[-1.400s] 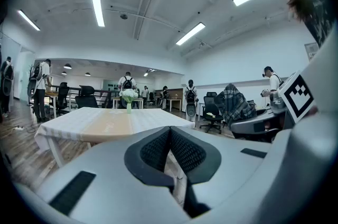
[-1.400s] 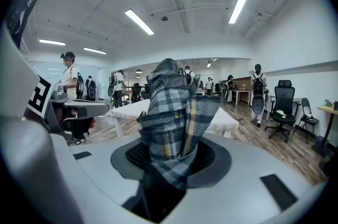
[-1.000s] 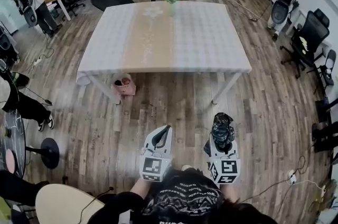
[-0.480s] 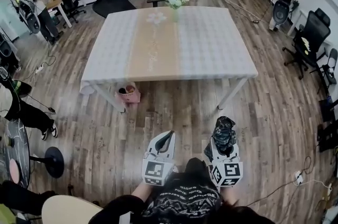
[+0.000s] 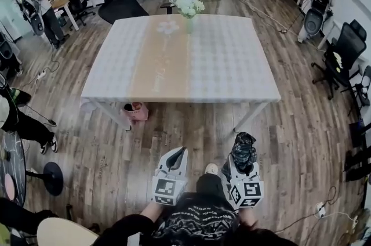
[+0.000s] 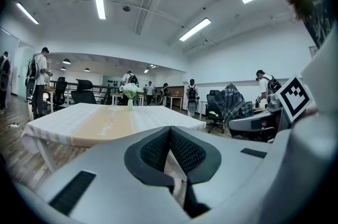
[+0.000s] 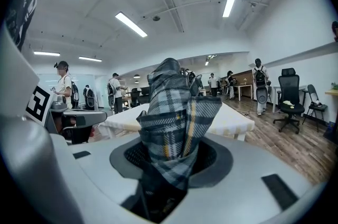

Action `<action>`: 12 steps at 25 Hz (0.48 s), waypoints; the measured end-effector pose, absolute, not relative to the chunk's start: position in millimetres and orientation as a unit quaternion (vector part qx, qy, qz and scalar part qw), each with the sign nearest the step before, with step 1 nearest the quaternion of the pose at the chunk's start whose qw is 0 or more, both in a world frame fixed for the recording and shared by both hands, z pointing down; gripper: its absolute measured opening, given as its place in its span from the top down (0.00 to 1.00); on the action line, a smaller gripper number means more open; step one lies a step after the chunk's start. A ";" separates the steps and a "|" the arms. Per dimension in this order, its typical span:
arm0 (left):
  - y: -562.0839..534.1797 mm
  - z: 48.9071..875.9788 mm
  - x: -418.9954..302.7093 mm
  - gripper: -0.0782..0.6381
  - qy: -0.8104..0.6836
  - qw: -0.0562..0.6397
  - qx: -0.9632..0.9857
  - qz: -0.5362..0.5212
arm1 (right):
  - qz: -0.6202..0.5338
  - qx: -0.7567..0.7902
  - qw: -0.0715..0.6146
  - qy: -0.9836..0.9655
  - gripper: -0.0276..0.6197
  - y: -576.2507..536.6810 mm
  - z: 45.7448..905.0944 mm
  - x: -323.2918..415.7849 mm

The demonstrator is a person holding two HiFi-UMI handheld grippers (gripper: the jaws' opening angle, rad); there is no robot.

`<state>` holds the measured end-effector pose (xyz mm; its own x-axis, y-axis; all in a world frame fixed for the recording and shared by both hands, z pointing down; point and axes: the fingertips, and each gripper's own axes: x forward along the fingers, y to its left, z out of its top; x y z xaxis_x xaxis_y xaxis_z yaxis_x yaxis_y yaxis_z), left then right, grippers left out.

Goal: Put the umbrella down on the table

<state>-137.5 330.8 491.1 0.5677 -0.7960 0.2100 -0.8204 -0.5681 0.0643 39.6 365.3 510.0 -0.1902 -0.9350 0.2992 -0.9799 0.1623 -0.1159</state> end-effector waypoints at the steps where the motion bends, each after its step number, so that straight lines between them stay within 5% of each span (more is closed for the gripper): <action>1: 318.7 489.3 -125.6 0.86 -0.459 0.077 0.882 0.077 | 0.140 0.629 0.081 -0.760 0.68 351.8 508.1 51.0; 12: 208.4 481.3 -26.9 0.86 -0.491 0.071 0.865 0.077 | 0.118 0.593 0.093 -0.791 0.68 225.5 497.2 148.5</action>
<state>-26.9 208.4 481.3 0.5053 -0.8387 0.2029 -0.8606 -0.5072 0.0466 148.5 225.5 497.2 -0.2788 -0.9163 0.2876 -0.9603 0.2683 -0.0761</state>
